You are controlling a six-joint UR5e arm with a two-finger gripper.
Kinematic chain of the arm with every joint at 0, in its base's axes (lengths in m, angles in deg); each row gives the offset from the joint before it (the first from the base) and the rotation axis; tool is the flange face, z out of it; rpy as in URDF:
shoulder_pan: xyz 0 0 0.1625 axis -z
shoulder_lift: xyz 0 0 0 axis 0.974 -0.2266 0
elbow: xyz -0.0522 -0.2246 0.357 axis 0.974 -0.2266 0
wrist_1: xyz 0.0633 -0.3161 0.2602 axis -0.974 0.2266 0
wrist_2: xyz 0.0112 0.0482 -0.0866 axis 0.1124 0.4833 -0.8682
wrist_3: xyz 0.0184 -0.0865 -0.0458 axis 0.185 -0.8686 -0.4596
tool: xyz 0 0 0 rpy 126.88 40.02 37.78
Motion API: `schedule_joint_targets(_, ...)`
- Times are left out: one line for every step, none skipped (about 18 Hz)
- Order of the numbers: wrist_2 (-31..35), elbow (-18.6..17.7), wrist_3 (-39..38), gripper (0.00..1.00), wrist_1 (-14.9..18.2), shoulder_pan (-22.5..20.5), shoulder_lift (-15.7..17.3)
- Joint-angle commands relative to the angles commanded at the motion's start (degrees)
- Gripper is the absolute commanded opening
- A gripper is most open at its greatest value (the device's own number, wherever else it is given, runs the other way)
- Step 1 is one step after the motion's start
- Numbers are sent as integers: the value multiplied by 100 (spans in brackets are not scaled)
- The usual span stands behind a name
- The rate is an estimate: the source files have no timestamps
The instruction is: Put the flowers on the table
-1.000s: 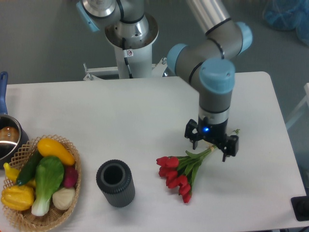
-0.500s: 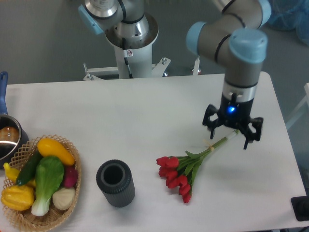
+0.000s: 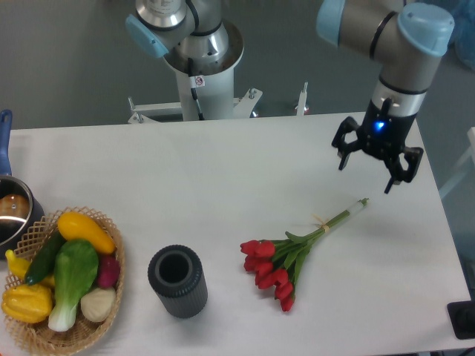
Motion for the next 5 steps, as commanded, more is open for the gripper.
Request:
schedule_joint_targets(0, 9, 0, 100, 0, -9, -9)
schedule_joint_targets(0, 9, 0, 100, -9, 0, -9)
schedule_joint_targets(0, 9, 0, 100, -18, 17, -9)
schedule_joint_targets(0, 9, 0, 100, -9, 26, 0)
schedule_joint_targets(-9, 9, -9, 100, -18, 26, 0)
